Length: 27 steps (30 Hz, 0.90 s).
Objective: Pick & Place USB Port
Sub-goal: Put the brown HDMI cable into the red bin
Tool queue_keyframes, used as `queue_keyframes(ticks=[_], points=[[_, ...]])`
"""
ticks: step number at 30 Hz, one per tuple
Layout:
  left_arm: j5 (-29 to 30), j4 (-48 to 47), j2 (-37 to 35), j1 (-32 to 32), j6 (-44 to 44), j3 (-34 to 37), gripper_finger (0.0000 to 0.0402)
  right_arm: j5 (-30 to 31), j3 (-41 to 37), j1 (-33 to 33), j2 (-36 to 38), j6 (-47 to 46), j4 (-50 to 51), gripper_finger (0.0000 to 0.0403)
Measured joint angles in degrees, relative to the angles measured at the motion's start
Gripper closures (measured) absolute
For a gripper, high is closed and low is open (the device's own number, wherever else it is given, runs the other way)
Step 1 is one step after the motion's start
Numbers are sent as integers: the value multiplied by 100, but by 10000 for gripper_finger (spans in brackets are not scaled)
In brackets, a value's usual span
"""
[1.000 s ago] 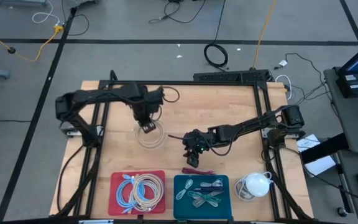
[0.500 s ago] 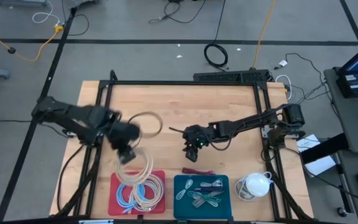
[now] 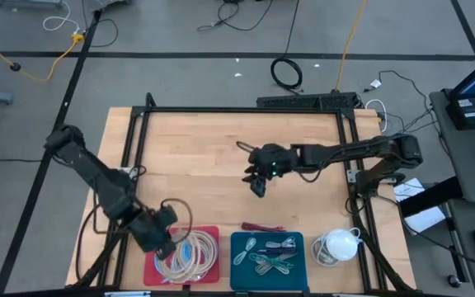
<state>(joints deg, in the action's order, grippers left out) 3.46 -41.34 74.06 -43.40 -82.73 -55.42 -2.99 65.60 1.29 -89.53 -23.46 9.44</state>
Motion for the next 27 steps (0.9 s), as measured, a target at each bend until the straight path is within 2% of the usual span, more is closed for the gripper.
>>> queue_keyframes(ticks=[4,9,12,16,23,27], points=[[283,310,0,-392,-486,529,353,-7,0,27,362,190,128,248],[174,829,-4,-708,-949,1132,353,-169,0,-17,890,230,621,248],[146,1334,-2,-780,-1085,1511,353,-277,0,-96,1174,195,875,248],[140,1343,-9,-757,-1157,1698,350,-301,0,-224,1425,190,1217,248],[-385,413,-57,-455,-1077,1496,227,-289,-2,-327,1470,179,1608,248],[-509,241,-282,-381,-888,1326,183,-285,-2,-329,1472,168,1610,248]])
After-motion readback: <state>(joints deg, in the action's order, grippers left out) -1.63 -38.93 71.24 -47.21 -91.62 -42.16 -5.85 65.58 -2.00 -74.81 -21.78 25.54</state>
